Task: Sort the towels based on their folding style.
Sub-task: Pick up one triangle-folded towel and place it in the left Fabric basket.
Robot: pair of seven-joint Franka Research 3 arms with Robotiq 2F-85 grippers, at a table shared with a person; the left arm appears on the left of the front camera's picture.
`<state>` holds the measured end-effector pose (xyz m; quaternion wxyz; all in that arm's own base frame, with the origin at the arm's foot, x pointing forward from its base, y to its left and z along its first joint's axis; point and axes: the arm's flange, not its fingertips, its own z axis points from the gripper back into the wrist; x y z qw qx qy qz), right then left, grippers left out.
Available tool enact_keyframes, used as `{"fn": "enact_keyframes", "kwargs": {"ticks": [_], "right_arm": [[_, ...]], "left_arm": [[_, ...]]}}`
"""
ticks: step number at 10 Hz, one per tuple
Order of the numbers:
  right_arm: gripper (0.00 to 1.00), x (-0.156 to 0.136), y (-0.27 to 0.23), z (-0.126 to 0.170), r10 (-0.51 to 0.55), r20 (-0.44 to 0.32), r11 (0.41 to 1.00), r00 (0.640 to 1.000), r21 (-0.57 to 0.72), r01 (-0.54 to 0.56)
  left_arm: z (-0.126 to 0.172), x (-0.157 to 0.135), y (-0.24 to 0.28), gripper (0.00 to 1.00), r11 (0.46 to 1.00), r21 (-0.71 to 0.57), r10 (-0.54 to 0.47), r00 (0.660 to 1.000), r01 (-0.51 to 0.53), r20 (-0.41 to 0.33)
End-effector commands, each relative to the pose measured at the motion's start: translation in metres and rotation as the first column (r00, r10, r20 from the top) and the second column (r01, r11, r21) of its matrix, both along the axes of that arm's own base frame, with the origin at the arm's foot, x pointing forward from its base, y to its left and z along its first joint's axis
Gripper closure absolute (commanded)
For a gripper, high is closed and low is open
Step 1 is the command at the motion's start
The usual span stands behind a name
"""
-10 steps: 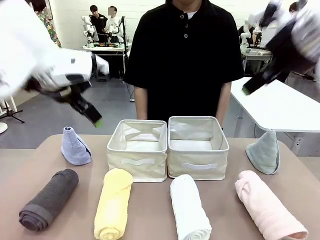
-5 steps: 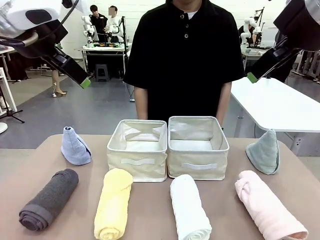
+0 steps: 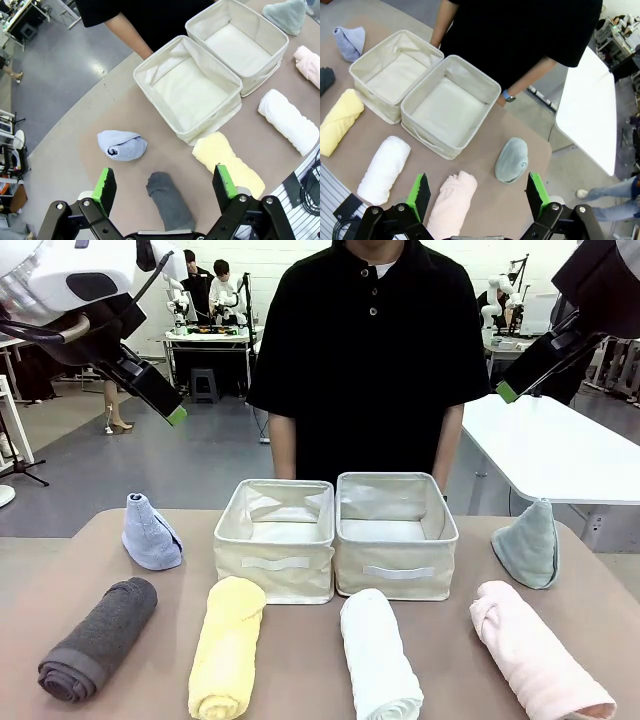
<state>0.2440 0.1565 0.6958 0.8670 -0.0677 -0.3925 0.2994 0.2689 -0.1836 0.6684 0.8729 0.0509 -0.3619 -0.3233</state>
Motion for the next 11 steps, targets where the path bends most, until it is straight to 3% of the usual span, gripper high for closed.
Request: {"fn": "enact_keyframes", "kwargs": {"ticks": [1, 2, 3, 4, 5, 7, 8, 11], "right_arm": [[0.00, 0.000, 0.000, 0.000, 0.000, 0.000, 1.000, 1.000, 0.000, 0.000], [0.00, 0.011, -0.029, -0.003, 0.133, -0.093, 0.981, 0.987, 0.152, -0.118], [0.00, 0.027, -0.068, -0.011, 0.282, -0.169, 0.923, 0.944, 0.317, -0.219], [0.00, 0.044, -0.105, -0.024, 0.387, -0.193, 0.854, 0.902, 0.444, -0.271], [0.00, 0.057, -0.138, -0.038, 0.459, -0.191, 0.779, 0.868, 0.557, -0.289], [0.00, 0.064, -0.196, -0.059, 0.482, -0.137, 0.707, 0.866, 0.645, -0.291], [0.00, 0.060, -0.218, -0.064, 0.466, -0.096, 0.683, 0.880, 0.671, -0.289], [0.00, 0.029, -0.262, -0.062, 0.386, -0.005, 0.696, 0.923, 0.658, -0.287]], "left_arm": [[0.000, 0.000, 0.000, 0.00, 1.000, 0.000, 0.000, 1.000, 0.000, 0.000], [0.016, 0.013, 0.027, 0.00, 0.985, -0.154, -0.091, 0.989, 0.073, -0.113], [0.024, 0.029, 0.060, 0.00, 0.966, -0.237, -0.137, 0.980, 0.100, -0.144], [0.025, 0.042, 0.087, 0.00, 0.929, -0.327, -0.245, 0.949, 0.172, -0.197], [0.025, 0.050, 0.119, 0.00, 0.840, -0.444, -0.434, 0.878, 0.312, -0.204], [0.019, 0.059, 0.187, 0.00, 0.750, -0.518, -0.556, 0.816, 0.411, -0.157], [0.014, 0.056, 0.216, 0.00, 0.722, -0.534, -0.576, 0.810, 0.441, -0.111], [-0.001, 0.046, 0.269, 0.00, 0.732, -0.575, -0.484, 0.873, 0.365, -0.062]]}}
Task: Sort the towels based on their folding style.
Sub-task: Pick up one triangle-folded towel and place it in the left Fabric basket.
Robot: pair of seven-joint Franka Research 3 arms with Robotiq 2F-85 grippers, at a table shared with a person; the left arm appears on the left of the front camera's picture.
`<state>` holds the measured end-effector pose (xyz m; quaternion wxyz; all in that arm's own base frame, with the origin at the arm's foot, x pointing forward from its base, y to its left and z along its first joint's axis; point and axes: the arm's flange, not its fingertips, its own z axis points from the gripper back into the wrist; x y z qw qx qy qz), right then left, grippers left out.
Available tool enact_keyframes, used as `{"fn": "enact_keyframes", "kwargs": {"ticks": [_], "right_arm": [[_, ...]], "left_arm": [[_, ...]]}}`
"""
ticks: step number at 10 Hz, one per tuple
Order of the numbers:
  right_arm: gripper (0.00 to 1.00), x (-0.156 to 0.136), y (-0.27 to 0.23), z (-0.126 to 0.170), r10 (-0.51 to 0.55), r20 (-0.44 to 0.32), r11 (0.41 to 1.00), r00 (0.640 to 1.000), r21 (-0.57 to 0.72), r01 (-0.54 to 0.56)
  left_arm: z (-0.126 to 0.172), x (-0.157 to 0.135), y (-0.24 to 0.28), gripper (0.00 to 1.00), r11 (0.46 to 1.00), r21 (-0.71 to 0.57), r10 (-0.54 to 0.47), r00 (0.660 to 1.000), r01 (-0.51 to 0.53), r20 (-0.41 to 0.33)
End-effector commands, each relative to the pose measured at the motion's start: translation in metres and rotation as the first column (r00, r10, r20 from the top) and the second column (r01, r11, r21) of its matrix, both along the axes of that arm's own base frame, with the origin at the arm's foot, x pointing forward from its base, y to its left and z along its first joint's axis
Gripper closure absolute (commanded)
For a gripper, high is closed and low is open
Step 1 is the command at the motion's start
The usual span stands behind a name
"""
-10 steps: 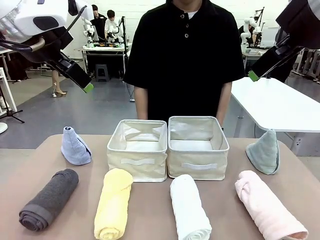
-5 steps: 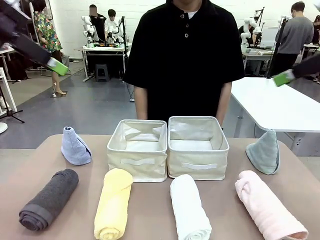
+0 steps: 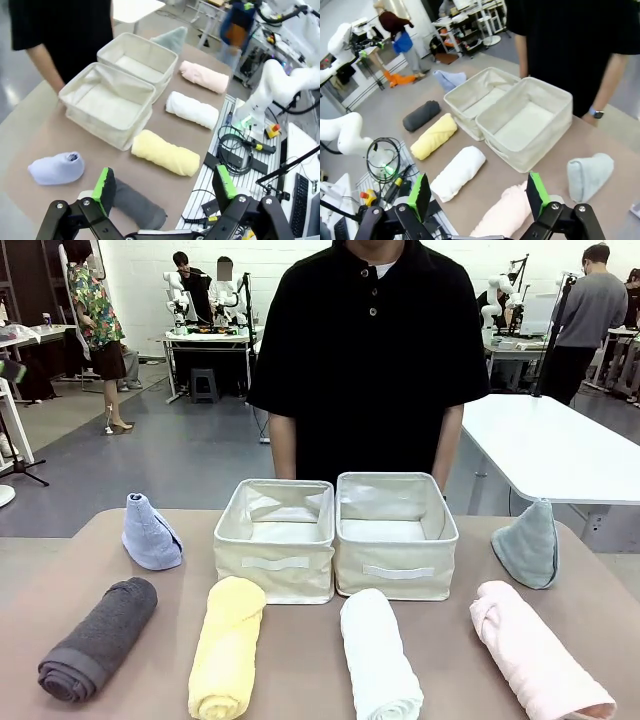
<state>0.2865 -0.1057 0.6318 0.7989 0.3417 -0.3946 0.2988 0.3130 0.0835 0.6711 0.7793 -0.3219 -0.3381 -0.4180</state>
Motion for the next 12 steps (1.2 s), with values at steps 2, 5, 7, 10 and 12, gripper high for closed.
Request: {"fn": "enact_keyframes", "kwargs": {"ticks": [2, 5, 7, 10, 12], "right_arm": [[0.00, -0.043, -0.018, 0.010, -0.004, 0.109, 0.998, 0.994, -0.069, 0.012], [0.00, -0.071, -0.039, 0.012, -0.033, 0.121, 0.990, 0.992, -0.136, 0.049], [0.00, -0.085, -0.052, 0.013, -0.058, 0.113, 0.985, 0.992, -0.153, 0.075], [0.00, -0.080, -0.047, 0.015, -0.058, 0.116, 0.990, 0.991, -0.120, 0.072], [0.00, -0.080, -0.047, 0.015, -0.058, 0.116, 0.990, 0.991, -0.120, 0.072]], "left_arm": [[-0.006, -0.014, 0.034, 0.00, 0.996, -0.022, 0.085, 0.996, -0.084, 0.029], [-0.008, -0.035, 0.049, 0.00, 0.990, -0.020, 0.143, 0.988, -0.142, 0.062], [-0.009, -0.048, 0.053, 0.00, 0.981, -0.040, 0.191, 0.979, -0.188, 0.072], [-0.003, -0.040, 0.058, 0.00, 0.984, -0.015, 0.176, 0.983, -0.176, 0.047], [-0.003, -0.040, 0.058, 0.00, 0.984, -0.015, 0.176, 0.983, -0.176, 0.047]]}}
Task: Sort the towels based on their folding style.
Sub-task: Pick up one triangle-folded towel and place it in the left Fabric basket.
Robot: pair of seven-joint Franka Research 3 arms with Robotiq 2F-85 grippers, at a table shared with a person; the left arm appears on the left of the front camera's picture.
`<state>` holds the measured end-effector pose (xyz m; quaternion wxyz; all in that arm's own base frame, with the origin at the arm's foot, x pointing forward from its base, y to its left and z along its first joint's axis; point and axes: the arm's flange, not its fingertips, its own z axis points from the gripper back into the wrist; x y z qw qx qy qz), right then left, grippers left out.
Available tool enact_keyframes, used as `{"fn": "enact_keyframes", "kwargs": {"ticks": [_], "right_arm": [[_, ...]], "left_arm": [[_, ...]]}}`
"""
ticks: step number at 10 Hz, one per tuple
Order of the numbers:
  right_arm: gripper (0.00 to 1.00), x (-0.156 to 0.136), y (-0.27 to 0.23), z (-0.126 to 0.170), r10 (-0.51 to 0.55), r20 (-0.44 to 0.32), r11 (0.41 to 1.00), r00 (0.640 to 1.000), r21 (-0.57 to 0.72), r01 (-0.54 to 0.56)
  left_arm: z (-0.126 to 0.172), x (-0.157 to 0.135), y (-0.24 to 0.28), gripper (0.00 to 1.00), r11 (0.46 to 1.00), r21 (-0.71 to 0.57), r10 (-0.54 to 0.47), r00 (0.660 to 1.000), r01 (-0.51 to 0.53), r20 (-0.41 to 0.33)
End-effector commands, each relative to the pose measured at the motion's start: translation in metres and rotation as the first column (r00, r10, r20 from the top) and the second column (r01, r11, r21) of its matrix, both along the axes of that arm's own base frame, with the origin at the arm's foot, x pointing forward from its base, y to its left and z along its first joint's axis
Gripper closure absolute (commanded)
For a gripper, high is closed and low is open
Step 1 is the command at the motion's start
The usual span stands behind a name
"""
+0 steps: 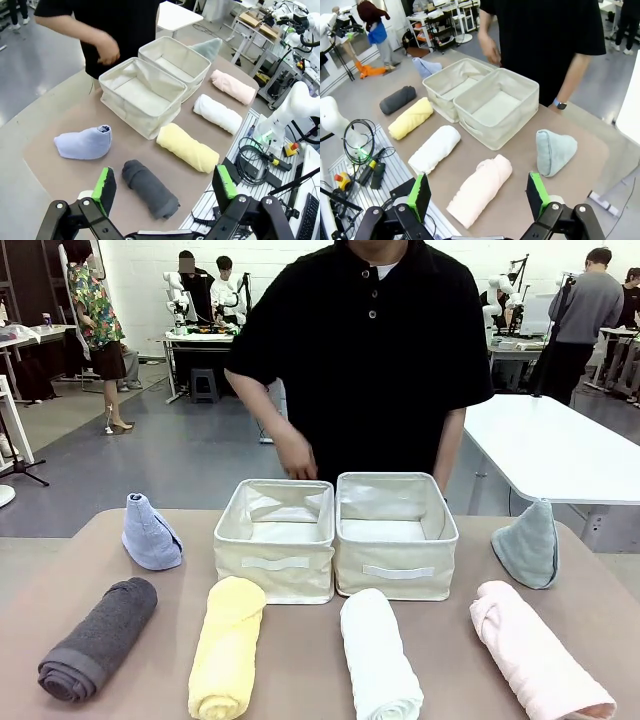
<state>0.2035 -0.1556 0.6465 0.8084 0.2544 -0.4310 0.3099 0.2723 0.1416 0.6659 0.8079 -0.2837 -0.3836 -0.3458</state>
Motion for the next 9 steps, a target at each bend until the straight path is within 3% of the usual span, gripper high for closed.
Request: {"fn": "enact_keyframes", "kwargs": {"ticks": [1, 9], "right_arm": [[0.00, 0.0035, 0.0027, 0.0000, 0.017, 0.002, 1.000, 1.000, 0.008, -0.017], [0.00, 0.0035, 0.0027, 0.0000, 0.017, 0.002, 1.000, 1.000, 0.008, -0.017]], "left_arm": [[0.0024, 0.0007, 0.0002, 0.00, 1.000, -0.001, -0.015, 1.000, 0.015, 0.012], [0.0024, 0.0007, 0.0002, 0.00, 1.000, -0.001, -0.015, 1.000, 0.015, 0.012]]}}
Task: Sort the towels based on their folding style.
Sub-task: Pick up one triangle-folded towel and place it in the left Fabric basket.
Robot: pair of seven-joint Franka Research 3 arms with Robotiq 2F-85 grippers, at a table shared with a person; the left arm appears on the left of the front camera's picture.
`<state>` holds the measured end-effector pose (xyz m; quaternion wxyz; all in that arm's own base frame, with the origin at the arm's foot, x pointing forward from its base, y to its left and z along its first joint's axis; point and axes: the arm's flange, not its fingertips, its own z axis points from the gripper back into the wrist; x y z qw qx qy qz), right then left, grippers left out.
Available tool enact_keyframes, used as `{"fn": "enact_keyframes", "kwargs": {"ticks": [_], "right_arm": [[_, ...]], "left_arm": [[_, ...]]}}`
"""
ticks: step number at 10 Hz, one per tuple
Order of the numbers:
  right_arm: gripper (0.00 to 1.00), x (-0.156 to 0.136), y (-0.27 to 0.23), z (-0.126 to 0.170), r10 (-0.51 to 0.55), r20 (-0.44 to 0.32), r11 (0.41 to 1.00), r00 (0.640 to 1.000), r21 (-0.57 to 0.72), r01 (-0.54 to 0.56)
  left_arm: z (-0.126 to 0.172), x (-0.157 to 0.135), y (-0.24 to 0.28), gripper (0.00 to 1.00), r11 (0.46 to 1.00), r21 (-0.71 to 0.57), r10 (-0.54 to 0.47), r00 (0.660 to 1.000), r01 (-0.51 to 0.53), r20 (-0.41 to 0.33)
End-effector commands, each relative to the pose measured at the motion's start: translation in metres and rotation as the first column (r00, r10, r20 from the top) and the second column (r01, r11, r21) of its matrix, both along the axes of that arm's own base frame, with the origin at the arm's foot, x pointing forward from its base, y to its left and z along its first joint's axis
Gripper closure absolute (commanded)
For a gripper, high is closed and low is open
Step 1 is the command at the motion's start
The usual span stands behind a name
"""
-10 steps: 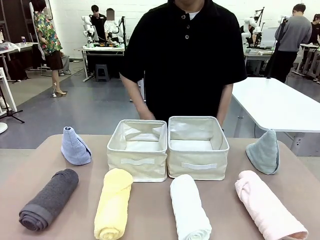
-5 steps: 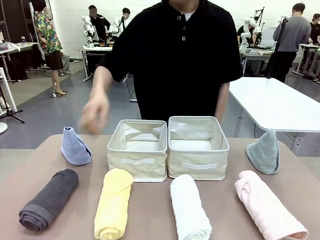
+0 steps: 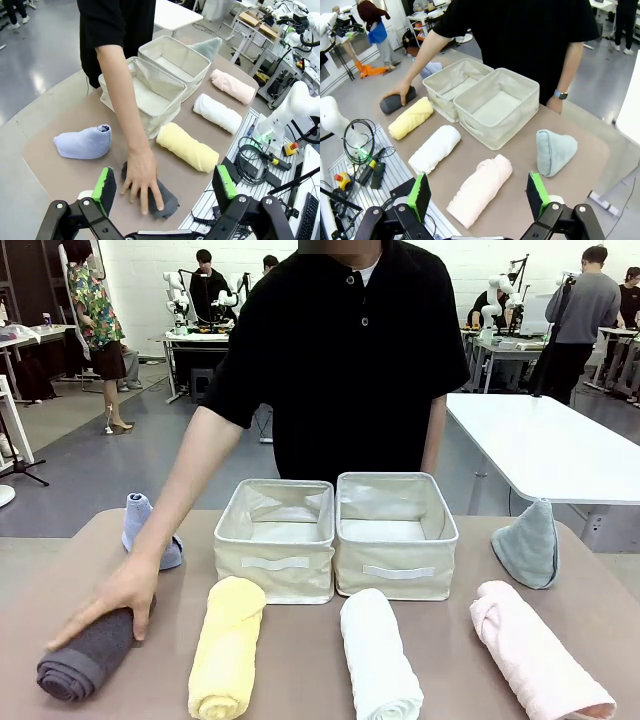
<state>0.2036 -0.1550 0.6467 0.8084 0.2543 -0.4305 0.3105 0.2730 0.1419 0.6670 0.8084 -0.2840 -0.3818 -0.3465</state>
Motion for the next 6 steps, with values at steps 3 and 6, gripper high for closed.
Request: {"fn": "enact_keyframes", "kwargs": {"ticks": [3, 6], "right_arm": [[0.00, 0.0033, 0.0021, -0.0001, 0.016, 0.002, 1.000, 1.000, 0.009, -0.016], [0.00, 0.0033, 0.0021, -0.0001, 0.016, 0.002, 1.000, 1.000, 0.009, -0.016]], "left_arm": [[0.0013, -0.0001, -0.0001, 0.00, 1.000, -0.002, -0.013, 1.000, 0.013, 0.015], [0.0013, -0.0001, -0.0001, 0.00, 1.000, -0.002, -0.013, 1.000, 0.013, 0.015]]}}
